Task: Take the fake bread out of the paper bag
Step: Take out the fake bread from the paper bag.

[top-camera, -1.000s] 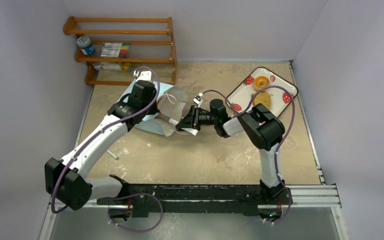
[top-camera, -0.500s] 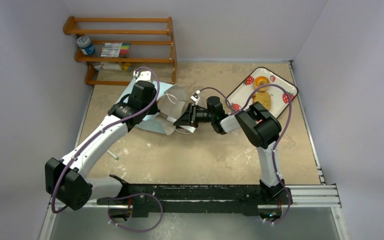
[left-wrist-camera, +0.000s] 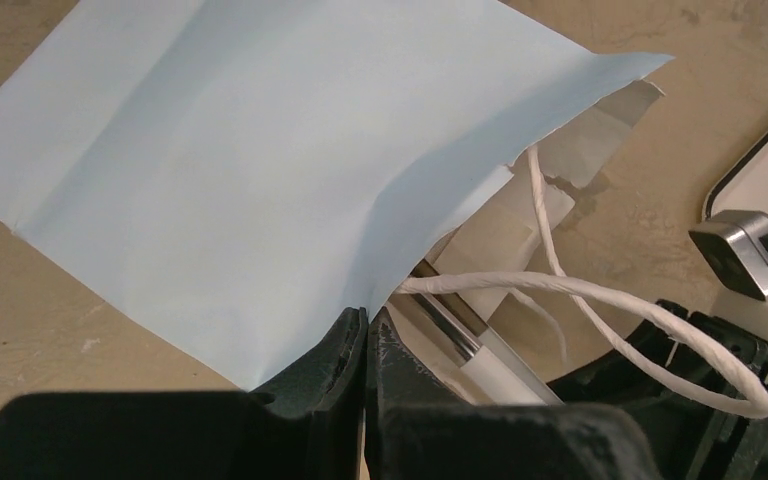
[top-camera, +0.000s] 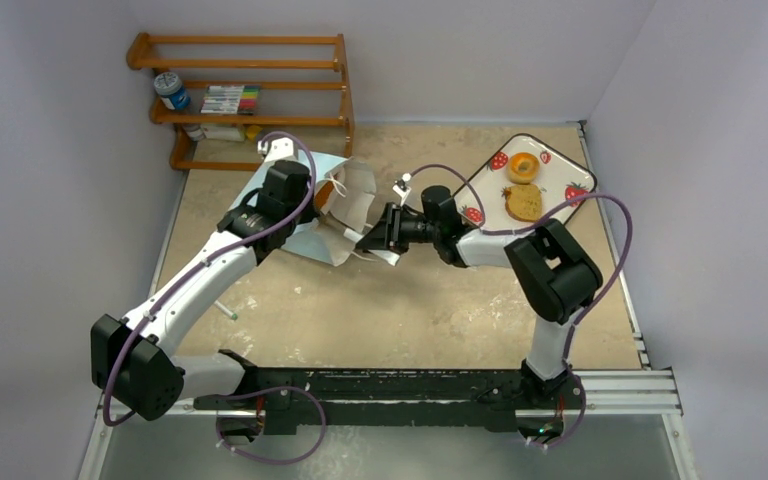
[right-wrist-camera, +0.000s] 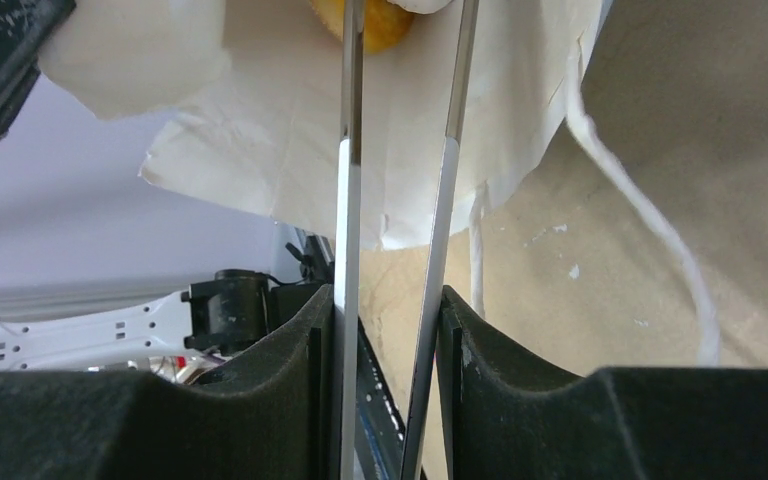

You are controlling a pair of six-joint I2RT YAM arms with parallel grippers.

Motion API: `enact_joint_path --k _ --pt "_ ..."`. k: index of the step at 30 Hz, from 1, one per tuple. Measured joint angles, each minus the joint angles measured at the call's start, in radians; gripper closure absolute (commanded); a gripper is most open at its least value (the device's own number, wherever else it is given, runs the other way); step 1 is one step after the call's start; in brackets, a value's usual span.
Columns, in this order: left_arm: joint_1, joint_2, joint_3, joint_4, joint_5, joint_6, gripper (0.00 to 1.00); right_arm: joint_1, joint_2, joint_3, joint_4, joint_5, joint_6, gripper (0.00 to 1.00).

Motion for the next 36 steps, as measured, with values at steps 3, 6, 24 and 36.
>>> enact_joint_path --k 3,6,24,36 --pt "0.000 0.000 0.000 0.006 -0.032 -0.018 1.00 0.000 -0.044 -0.027 -0.043 0.022 -0.029 1.00" --pt "0.000 0.000 0.000 0.013 -0.059 -0.035 1.00 0.000 -0.078 -0.053 -0.061 0.036 -0.042 1.00" --pt "0.000 0.033 -0.003 0.050 -0.141 -0.056 1.00 -0.002 -0.377 -0.165 -0.232 0.152 -0.041 1.00" --pt "0.000 0.061 -0.003 0.064 -0.159 -0.060 1.00 -0.021 -0.665 -0.189 -0.410 0.322 -0.041 1.00"
